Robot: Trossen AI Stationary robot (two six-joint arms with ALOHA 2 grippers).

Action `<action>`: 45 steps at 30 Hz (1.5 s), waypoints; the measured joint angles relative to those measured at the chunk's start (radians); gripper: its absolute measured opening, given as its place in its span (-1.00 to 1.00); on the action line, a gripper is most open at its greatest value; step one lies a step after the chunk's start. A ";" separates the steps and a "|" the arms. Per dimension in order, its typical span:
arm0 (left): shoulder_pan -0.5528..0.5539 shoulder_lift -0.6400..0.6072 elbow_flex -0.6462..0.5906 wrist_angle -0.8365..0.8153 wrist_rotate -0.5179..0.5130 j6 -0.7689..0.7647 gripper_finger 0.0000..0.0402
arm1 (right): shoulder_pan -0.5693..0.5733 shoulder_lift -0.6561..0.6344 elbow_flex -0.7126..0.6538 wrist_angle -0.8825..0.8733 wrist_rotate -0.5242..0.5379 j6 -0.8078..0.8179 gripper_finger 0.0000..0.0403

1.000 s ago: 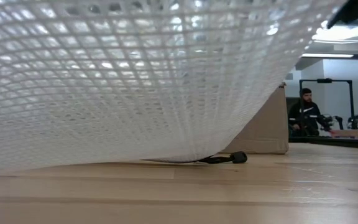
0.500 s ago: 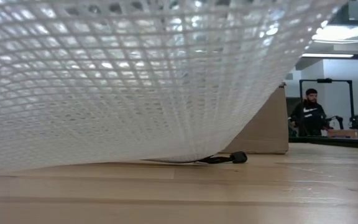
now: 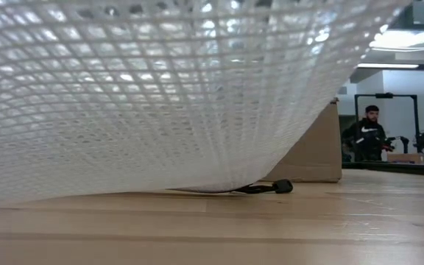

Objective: Unpack boxes
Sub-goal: Open the box using the cutter

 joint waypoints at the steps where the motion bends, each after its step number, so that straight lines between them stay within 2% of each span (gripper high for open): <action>1: 0.000 0.000 0.000 0.000 0.000 0.000 -0.40 | 0.000 0.000 0.000 0.000 0.000 0.001 0.24; 18: -0.001 0.003 0.001 0.012 0.013 -0.008 -0.40 | -0.001 0.001 0.001 0.014 0.003 -0.009 -0.30; 29: -0.001 0.003 -0.001 0.009 0.014 -0.019 -0.40 | 0.000 0.001 0.003 -0.026 0.003 -0.035 -0.29; 35: -0.001 0.005 -0.002 0.000 0.009 -0.021 -0.40 | -0.009 0.000 0.003 -0.062 0.001 -0.034 -0.43; 41: 0.000 0.003 -0.002 -0.022 0.006 -0.014 -0.39 | -0.029 0.001 0.003 -0.069 -0.018 -0.032 -0.43; 45: 0.000 0.004 0.000 -0.041 0.005 -0.010 -0.01 | -0.042 0.002 0.001 -0.088 -0.045 -0.031 -0.43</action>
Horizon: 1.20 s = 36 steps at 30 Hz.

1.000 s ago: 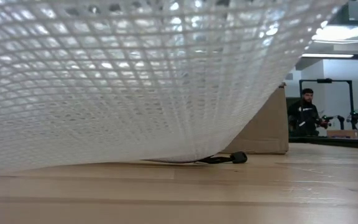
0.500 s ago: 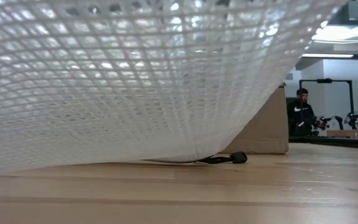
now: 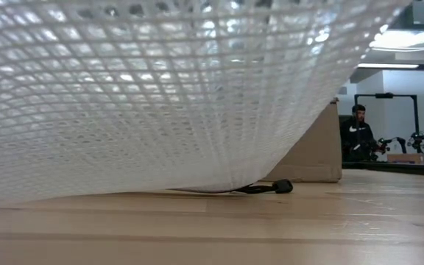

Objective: Unpack boxes
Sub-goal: Open the box using the cutter

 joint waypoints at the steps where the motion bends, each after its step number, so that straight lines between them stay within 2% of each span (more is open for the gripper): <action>1: 0.000 0.000 0.001 -0.006 0.000 0.000 0.08 | -0.004 -0.004 0.000 -0.020 0.000 -0.008 -0.43; 3: 0.000 0.000 0.002 -0.044 -0.002 0.006 0.22 | -0.013 -0.026 -0.001 -0.057 -0.007 -0.036 -0.43; 6: -0.002 -0.010 0.001 -0.151 0.000 0.029 0.30 | -0.040 -0.096 0.000 -0.158 0.022 -0.066 -0.43; 15: -0.011 -0.042 0.001 -0.443 -0.021 0.063 0.27 | -0.123 -0.392 0.000 -0.707 0.083 -0.131 -0.43; 21: -0.063 0.023 0.000 -0.687 -0.238 0.113 0.27 | -0.118 -0.584 -0.001 -1.055 0.131 -0.082 -0.43; 24: -0.074 0.076 -0.001 -0.708 -0.282 0.114 0.27 | -0.096 -0.649 -0.027 -1.124 0.160 -0.034 -0.43; 29: -0.064 0.147 0.001 -0.790 -0.293 0.092 0.27 | -0.064 -0.712 -0.097 -1.149 0.158 0.009 -0.43; 36: -0.076 0.091 0.002 -0.983 -0.298 0.082 0.27 | -0.043 -0.733 -0.156 -1.244 0.178 0.030 -0.43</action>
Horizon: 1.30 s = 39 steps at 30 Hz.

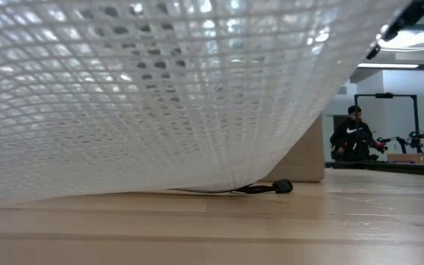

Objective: Unpack boxes
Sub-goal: Open the box using the cutter

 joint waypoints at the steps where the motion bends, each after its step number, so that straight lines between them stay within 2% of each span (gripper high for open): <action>1: -0.003 -0.016 -0.001 -0.028 -0.002 0.004 0.27 | 0.002 0.001 -0.009 -0.004 0.001 0.001 -0.43; 6: -0.010 -0.095 -0.003 -0.093 -0.032 0.025 0.27 | 0.007 0.012 -0.038 0.004 0.008 -0.007 -0.43; 9: -0.010 -0.115 -0.003 -0.094 -0.042 0.027 0.27 | 0.007 0.015 -0.081 0.084 0.038 -0.022 -0.43; 19: -0.012 -0.117 -0.003 -0.095 -0.043 0.013 0.27 | 0.007 0.023 -0.230 0.263 0.111 -0.006 -0.43; 25: -0.012 -0.117 -0.003 -0.084 -0.043 0.004 0.27 | 0.007 0.048 -0.264 0.309 0.111 -0.012 -0.43; 29: -0.012 -0.117 -0.003 -0.066 -0.043 0.003 0.27 | 0.007 0.067 -0.289 0.409 0.111 -0.019 -0.43; 39: -0.012 -0.117 -0.003 -0.058 -0.042 -0.004 0.27 | 0.042 0.190 -0.302 0.552 0.112 -0.049 -0.43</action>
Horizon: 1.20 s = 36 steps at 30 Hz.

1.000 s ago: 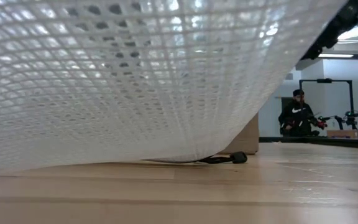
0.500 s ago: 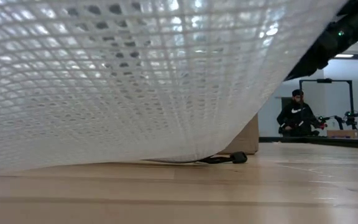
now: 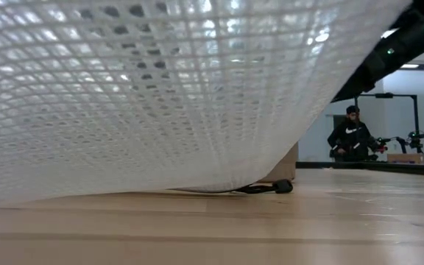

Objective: Unpack boxes
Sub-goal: Open the box using the cutter

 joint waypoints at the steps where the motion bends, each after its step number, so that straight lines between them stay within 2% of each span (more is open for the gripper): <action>1: 0.000 0.000 0.000 0.000 0.000 0.000 0.27 | 0.006 0.007 0.000 0.015 -0.002 -0.006 -0.43; 16: 0.000 -0.001 0.000 -0.010 0.000 -0.012 0.27 | 0.059 -0.004 0.022 0.071 -0.008 -0.058 -0.43; 23: -0.005 -0.001 0.000 0.010 0.006 -0.039 0.27 | 0.062 0.096 0.000 0.134 -0.007 -0.060 -0.43; 28: -0.056 -0.001 0.000 0.160 0.021 -0.056 0.27 | 0.072 0.161 0.000 0.209 -0.007 -0.097 -0.43; 32: -0.110 0.010 0.003 0.307 0.021 -0.038 0.27 | 0.075 0.199 0.000 0.200 -0.007 -0.102 -0.43; 36: -0.152 0.048 0.008 0.337 0.020 -0.070 0.27 | 0.075 0.235 0.000 0.201 -0.007 -0.101 -0.43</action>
